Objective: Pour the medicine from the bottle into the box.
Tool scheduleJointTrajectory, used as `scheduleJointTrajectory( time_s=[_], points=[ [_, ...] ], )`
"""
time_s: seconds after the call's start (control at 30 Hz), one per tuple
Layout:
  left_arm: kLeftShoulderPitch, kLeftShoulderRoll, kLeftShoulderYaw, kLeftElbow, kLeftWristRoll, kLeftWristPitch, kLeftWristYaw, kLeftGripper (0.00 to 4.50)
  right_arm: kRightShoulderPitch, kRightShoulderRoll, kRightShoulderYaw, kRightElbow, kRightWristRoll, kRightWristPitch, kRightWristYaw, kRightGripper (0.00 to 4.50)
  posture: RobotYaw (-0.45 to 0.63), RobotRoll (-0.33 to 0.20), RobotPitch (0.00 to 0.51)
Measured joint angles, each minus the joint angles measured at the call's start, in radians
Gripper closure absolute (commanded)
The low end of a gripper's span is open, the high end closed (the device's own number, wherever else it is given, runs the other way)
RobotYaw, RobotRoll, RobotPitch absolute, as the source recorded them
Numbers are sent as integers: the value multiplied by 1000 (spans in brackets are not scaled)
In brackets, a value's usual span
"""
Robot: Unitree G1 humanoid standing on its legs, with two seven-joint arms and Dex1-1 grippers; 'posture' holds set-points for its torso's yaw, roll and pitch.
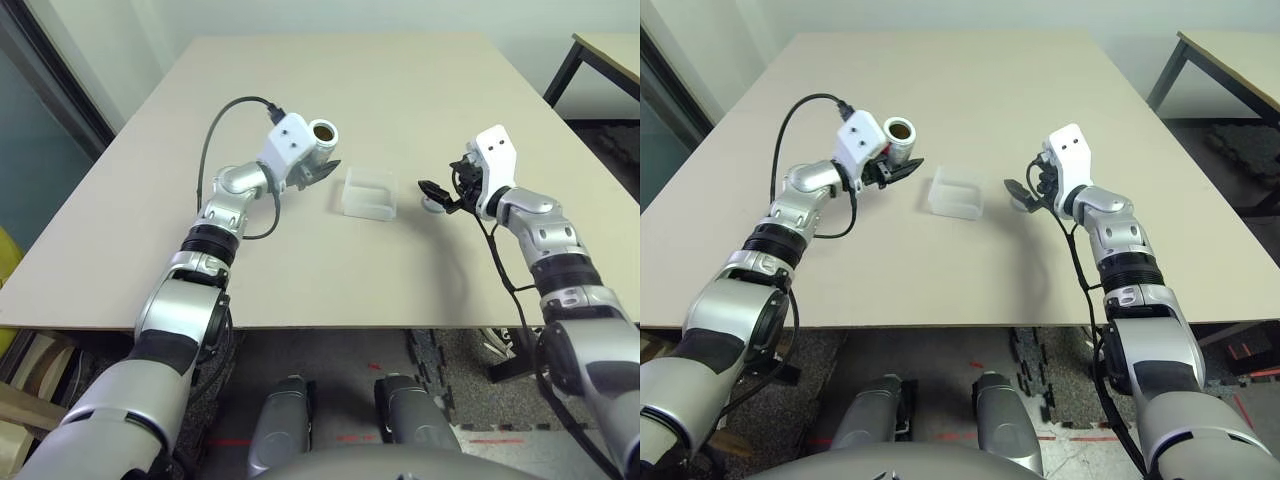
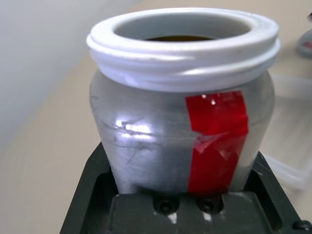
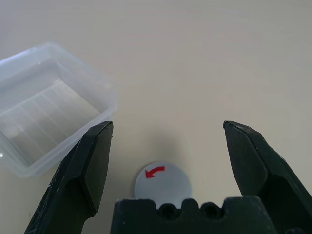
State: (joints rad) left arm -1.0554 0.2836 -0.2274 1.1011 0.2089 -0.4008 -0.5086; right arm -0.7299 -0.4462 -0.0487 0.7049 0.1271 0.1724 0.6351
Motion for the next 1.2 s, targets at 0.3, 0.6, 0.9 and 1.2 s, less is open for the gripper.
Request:
scheduleJointTrajectory(
  time_s=[0.3, 0.6, 0.9, 1.2],
  points=[
    [-289, -27, -516, 184, 613, -72, 419, 1752, 4, -3, -8, -21, 11, 16, -1, 0, -152, 0, 39],
    [-395, -98, -776, 260, 900, -43, 547, 1752, 61, 3, -42, -112, 33, 51, -22, 0, -191, 0, 39],
    [-400, -151, -838, 288, 974, -2, 568, 1752, 83, 15, -55, -163, 61, 85, -45, 0, -190, 0, 35],
    [-400, -122, -770, 289, 923, 14, 502, 1752, 83, 16, -55, -165, 62, 92, -44, 0, -177, 0, 33]
  ],
)
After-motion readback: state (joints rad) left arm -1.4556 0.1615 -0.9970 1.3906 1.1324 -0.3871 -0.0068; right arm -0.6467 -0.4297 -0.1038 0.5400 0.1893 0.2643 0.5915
